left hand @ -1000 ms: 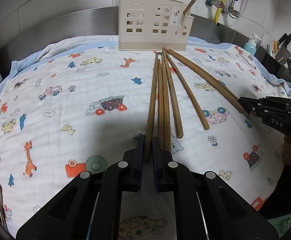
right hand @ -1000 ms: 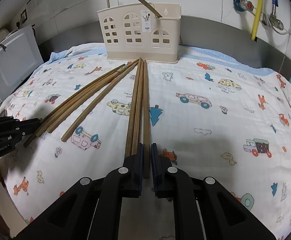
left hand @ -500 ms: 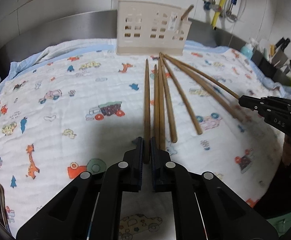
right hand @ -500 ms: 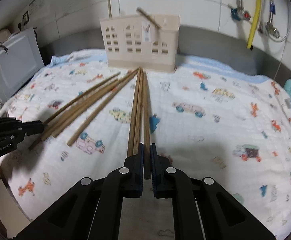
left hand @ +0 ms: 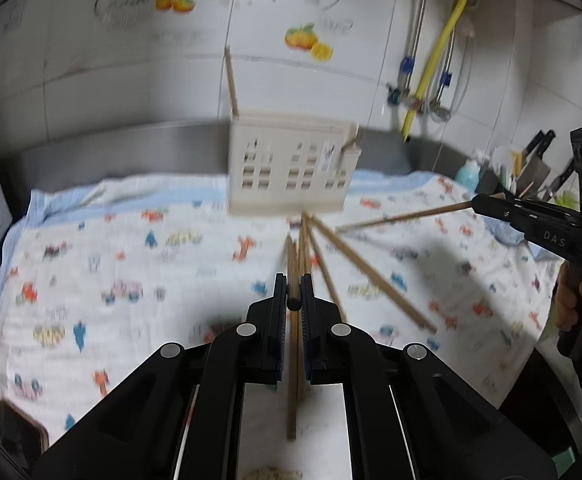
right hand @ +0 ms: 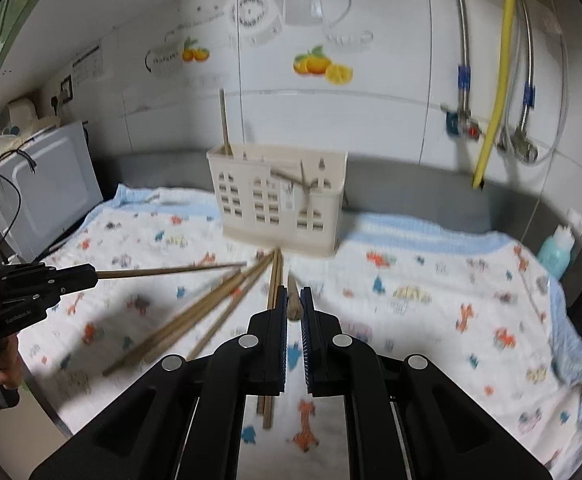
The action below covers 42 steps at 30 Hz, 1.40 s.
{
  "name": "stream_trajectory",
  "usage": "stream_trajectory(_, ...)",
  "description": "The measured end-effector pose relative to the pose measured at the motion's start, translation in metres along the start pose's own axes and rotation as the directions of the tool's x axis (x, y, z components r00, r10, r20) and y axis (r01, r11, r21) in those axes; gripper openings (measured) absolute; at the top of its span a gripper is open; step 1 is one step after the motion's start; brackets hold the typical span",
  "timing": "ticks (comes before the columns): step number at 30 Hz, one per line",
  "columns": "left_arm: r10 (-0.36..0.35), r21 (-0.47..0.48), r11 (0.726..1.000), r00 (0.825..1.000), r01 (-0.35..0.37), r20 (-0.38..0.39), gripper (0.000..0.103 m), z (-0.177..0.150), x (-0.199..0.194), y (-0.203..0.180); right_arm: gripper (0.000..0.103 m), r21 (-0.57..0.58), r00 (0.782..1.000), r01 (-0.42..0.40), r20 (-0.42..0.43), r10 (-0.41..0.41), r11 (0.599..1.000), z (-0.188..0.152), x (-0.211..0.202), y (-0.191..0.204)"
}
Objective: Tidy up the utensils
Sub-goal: 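Raise both held chopsticks upright above the beige holder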
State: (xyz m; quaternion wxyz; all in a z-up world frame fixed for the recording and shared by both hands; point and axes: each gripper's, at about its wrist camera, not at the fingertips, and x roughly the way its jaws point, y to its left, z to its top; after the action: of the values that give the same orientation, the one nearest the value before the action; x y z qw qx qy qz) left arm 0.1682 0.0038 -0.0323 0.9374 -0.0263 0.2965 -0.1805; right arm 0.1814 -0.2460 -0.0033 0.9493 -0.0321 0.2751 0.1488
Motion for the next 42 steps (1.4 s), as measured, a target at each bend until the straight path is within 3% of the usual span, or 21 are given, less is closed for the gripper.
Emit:
stream_trajectory(8, -0.024, 0.002, 1.0, 0.999, 0.024, 0.045, 0.006, 0.032, 0.003, 0.003, 0.006, -0.051, 1.0, 0.008, 0.022, -0.007, 0.999, 0.043, -0.005, -0.005)
stream_trajectory(27, -0.036, 0.075, 0.997, 0.997, 0.031, 0.066, 0.006, 0.112, 0.028, -0.004, 0.006, -0.138, 0.998, 0.04, 0.057, -0.032, 0.99, 0.161, -0.011, -0.023)
stream_trajectory(42, -0.05, 0.147, 0.989, 0.987, 0.028, 0.153, 0.006, 0.186, -0.006, -0.012, 0.006, -0.161, 0.991, 0.01, -0.127, -0.031, 0.987, 0.178, 0.064, -0.023)
